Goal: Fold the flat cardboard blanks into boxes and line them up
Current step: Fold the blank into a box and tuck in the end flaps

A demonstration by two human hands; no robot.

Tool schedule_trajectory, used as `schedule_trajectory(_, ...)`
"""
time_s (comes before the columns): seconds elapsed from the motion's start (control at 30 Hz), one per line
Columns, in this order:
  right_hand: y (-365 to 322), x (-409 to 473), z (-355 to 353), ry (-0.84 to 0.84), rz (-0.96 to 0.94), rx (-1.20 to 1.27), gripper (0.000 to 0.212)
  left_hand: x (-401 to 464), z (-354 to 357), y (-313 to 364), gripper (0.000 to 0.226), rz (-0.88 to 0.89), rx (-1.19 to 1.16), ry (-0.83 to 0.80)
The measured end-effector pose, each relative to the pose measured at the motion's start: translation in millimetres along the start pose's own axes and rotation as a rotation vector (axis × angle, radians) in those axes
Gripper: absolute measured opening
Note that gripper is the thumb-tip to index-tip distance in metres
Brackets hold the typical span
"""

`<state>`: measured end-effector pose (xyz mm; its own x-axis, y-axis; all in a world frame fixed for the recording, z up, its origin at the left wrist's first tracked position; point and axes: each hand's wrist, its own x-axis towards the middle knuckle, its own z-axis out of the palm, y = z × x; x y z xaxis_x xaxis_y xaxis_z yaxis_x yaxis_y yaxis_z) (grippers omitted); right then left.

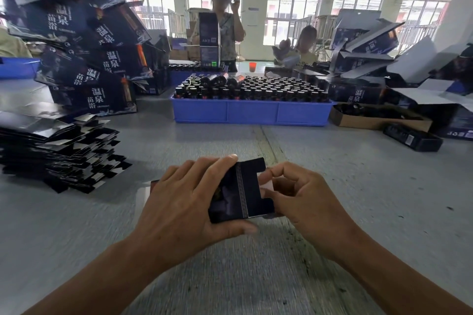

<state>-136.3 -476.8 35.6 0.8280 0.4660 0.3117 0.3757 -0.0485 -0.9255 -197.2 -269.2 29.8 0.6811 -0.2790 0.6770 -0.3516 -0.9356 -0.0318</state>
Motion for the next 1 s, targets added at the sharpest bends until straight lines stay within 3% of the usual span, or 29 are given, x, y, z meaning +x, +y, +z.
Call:
schedule_trajectory(0.3,2.5,-0.5,1.3,-0.04,0.021,-0.038,0.024,-2.7,2.7,-1.6,0.087,0.017,-0.065,0.017)
schedule_trajectory(0.6,4.1,-1.0,2.0,0.02,-0.115,-0.153,0.041,-3.8,3.1,-1.1,0.065,0.113,-0.007,-0.029)
schedule_trajectory(0.73,4.8,-1.4,2.1,0.023,-0.137,-0.169,0.04,-3.9,1.2,0.1,0.06,0.11,-0.009,-0.049)
schedule_trajectory(0.9,-0.3,-2.4,4.5,0.038,-0.165,-0.188,0.057,-4.2,0.0,-1.0,0.059,0.108,-0.013,-0.055)
schedule_trajectory(1.0,-1.2,-3.4,5.3,0.059,-0.171,-0.235,0.05,-4.4,-0.7,-0.9,0.06,0.094,-0.02,-0.053)
